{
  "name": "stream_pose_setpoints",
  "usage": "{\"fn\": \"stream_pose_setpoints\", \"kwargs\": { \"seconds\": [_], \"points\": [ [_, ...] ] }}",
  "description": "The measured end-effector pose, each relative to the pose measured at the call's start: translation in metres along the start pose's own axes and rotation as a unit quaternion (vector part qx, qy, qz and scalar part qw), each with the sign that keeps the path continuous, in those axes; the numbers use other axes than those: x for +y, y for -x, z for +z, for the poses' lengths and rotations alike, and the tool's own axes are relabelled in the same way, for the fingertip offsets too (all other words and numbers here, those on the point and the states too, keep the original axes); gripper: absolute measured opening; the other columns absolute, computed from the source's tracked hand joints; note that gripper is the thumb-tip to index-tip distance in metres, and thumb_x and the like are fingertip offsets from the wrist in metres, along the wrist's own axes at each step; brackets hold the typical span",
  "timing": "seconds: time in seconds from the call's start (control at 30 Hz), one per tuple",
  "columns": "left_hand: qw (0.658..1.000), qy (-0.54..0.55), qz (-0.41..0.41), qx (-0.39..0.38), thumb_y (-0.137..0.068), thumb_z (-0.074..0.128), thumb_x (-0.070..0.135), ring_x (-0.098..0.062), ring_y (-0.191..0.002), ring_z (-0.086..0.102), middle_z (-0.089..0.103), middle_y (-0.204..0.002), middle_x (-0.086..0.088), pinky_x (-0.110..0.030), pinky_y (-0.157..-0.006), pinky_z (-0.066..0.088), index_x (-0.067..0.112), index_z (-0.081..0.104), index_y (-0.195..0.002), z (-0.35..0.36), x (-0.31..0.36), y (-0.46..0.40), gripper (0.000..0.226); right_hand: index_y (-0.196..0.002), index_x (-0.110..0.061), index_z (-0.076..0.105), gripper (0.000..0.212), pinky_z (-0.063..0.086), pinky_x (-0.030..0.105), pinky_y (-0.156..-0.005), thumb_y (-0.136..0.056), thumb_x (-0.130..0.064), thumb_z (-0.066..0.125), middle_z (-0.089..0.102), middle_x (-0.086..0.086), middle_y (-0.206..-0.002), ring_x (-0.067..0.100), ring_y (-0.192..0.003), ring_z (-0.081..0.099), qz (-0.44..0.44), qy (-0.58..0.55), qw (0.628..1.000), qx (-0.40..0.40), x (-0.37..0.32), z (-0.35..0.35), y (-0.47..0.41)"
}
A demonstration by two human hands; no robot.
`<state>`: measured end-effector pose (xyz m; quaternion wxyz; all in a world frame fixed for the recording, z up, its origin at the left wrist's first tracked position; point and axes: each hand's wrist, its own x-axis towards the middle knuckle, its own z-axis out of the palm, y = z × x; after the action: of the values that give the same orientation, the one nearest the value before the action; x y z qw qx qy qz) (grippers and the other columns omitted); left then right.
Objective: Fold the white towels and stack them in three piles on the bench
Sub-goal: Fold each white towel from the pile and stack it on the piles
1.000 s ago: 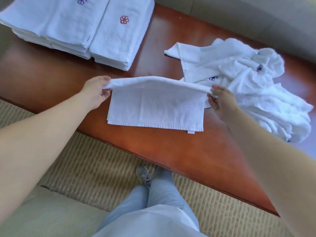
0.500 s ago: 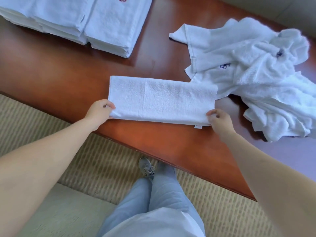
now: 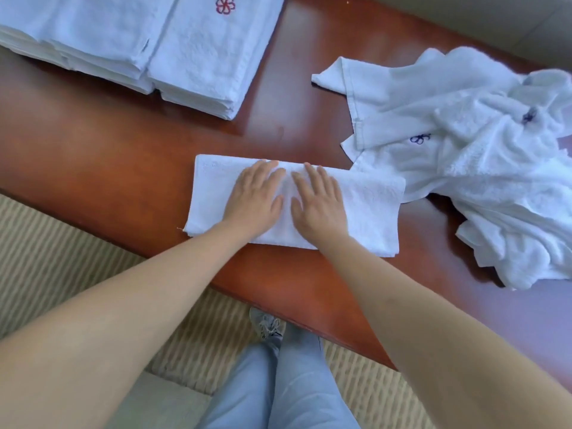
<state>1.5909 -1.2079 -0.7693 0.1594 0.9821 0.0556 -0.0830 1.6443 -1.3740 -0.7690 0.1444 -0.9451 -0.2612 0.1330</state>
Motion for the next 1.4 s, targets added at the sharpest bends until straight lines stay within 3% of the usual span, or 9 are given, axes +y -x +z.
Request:
{"fn": "stream_pose_setpoints", "kwargs": {
  "seconds": [0.17,0.37,0.6,0.77,0.87,1.0,1.17,1.3,1.4],
  "points": [
    [0.994,-0.094,0.044,0.039,-0.105,0.033,0.05,-0.023,-0.156,0.019,0.024,-0.168,0.003,-0.055,-0.125,0.012,0.027,0.032,-0.16,0.046,-0.035,-0.002,0.059,-0.158,-0.031,0.037,0.058,0.015,0.047,-0.126,-0.103,-0.046,0.041,0.028,0.003,-0.167,0.027,-0.156,0.022,-0.044,0.058,0.996,0.051,0.033,0.042,-0.005],
    [0.992,-0.117,-0.037,0.025,-0.102,0.023,0.063,-0.028,-0.158,0.007,0.009,-0.171,0.006,-0.063,-0.122,0.006,0.039,0.019,-0.162,0.033,-0.08,0.019,0.064,-0.162,-0.033,0.025,0.063,0.012,0.049,-0.127,-0.103,-0.052,0.033,0.019,0.002,-0.17,0.025,-0.158,0.014,0.071,0.094,0.992,0.042,0.116,0.005,0.022],
    [0.976,-0.14,-0.136,-0.1,-0.102,0.014,0.066,-0.035,-0.155,-0.015,-0.017,-0.169,0.007,-0.072,-0.117,0.0,0.044,-0.01,-0.159,0.008,-0.065,0.016,0.066,-0.162,-0.035,0.009,0.065,0.003,0.051,-0.127,-0.104,-0.051,0.033,-0.002,-0.002,-0.172,0.019,-0.158,-0.009,0.133,0.083,0.986,-0.052,0.118,-0.018,0.024],
    [0.975,-0.135,-0.091,-0.152,-0.104,0.041,0.039,-0.027,-0.157,0.002,0.014,-0.169,-0.001,-0.057,-0.124,-0.001,0.024,0.022,-0.16,-0.037,-0.003,-0.011,0.061,-0.144,-0.023,0.048,0.054,0.042,0.041,-0.103,-0.092,-0.022,0.062,0.04,0.003,-0.153,0.029,-0.135,0.044,0.2,-0.113,0.973,-0.013,0.104,-0.069,0.038],
    [0.989,-0.037,0.0,-0.145,-0.101,0.051,0.029,-0.025,-0.151,0.025,0.033,-0.163,-0.004,-0.044,-0.125,0.014,0.019,0.03,-0.157,-0.046,0.056,-0.046,0.061,-0.14,-0.017,0.04,0.056,0.045,0.034,-0.074,-0.089,-0.02,0.061,0.052,0.006,-0.132,0.027,-0.102,0.058,0.408,-0.274,0.871,-0.024,0.112,-0.081,0.051],
    [0.979,0.035,0.071,-0.187,-0.097,0.056,0.02,-0.031,-0.145,0.036,0.037,-0.159,-0.01,-0.04,-0.117,0.03,0.014,0.031,-0.157,-0.033,0.13,-0.097,0.065,-0.146,-0.011,0.031,0.066,0.042,0.032,-0.068,-0.091,-0.026,0.065,0.05,0.002,-0.111,0.023,-0.096,0.051,0.506,-0.334,0.787,-0.114,0.129,-0.074,0.06],
    [0.968,-0.011,0.091,-0.233,-0.096,0.055,0.018,-0.035,-0.127,0.048,0.048,-0.139,-0.014,-0.039,-0.088,0.041,0.014,0.039,-0.147,-0.01,0.182,-0.141,0.054,-0.11,-0.018,0.048,0.033,0.036,0.029,-0.058,-0.087,-0.029,0.068,0.052,-0.003,-0.097,0.011,-0.078,0.047,0.495,-0.372,0.777,-0.115,0.142,-0.059,0.065],
    [0.953,-0.062,0.091,-0.281,-0.092,0.054,0.015,-0.034,-0.116,0.052,0.053,-0.128,-0.013,-0.039,-0.087,0.045,0.013,0.05,-0.135,-0.01,0.199,-0.162,0.043,-0.113,-0.017,0.055,0.035,0.046,0.03,-0.065,-0.084,-0.029,0.069,0.056,0.001,-0.112,0.014,-0.084,0.056,0.46,-0.367,0.802,-0.1,0.149,-0.06,0.06],
    [0.941,-0.073,0.109,-0.312,-0.088,0.052,0.009,-0.028,-0.089,0.056,0.061,-0.102,-0.007,-0.034,-0.067,0.043,0.013,0.06,-0.097,-0.016,0.205,-0.169,0.013,-0.128,-0.02,0.052,0.051,0.055,0.039,-0.084,-0.082,-0.029,0.072,0.052,0.003,-0.123,0.022,-0.101,0.059,0.451,-0.381,0.8,-0.104,0.153,-0.064,0.054]
  ]
}}
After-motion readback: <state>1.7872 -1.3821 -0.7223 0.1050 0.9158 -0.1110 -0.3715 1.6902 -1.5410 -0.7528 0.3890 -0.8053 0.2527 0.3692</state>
